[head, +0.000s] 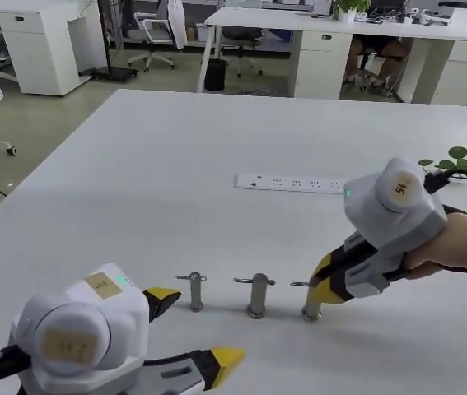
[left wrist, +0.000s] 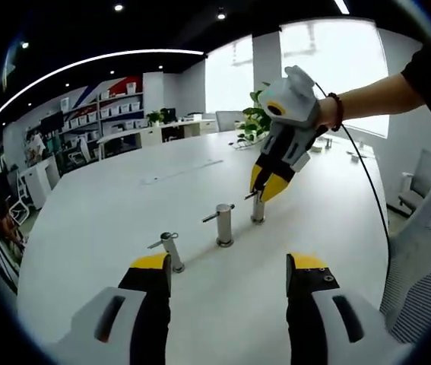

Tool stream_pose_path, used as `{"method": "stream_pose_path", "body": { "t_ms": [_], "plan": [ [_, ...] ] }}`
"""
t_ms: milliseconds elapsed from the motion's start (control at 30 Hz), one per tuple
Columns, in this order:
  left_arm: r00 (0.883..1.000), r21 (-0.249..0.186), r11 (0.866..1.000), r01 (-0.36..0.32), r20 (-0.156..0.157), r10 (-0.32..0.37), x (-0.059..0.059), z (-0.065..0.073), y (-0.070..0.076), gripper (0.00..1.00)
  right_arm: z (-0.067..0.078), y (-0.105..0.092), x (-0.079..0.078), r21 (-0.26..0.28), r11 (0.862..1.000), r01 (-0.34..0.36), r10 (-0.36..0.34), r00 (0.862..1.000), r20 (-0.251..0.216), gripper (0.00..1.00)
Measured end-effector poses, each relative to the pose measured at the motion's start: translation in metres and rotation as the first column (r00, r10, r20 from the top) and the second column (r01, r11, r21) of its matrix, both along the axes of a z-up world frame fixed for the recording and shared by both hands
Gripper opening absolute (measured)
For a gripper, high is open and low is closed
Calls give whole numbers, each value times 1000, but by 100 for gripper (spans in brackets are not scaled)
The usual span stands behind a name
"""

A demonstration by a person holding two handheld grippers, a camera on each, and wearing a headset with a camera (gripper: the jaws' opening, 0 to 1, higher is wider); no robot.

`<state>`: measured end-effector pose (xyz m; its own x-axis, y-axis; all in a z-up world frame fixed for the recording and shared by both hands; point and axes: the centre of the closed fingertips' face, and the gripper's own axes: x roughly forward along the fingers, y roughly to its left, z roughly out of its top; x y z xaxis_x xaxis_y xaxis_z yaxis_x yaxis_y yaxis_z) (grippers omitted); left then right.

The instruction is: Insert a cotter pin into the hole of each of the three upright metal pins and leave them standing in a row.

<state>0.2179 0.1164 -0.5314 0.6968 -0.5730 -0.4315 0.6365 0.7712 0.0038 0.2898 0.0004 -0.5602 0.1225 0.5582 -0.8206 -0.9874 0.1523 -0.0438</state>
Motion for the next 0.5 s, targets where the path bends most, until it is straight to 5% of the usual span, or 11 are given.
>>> {"method": "stream_pose_path", "body": {
  "t_ms": [500],
  "plan": [
    [1000, -27, 999, -28, -10, 28, 2, -1, 11, 64, -5, -6, 6, -28, 999, -25, 25, 1000, -5, 8]
  ]
}}
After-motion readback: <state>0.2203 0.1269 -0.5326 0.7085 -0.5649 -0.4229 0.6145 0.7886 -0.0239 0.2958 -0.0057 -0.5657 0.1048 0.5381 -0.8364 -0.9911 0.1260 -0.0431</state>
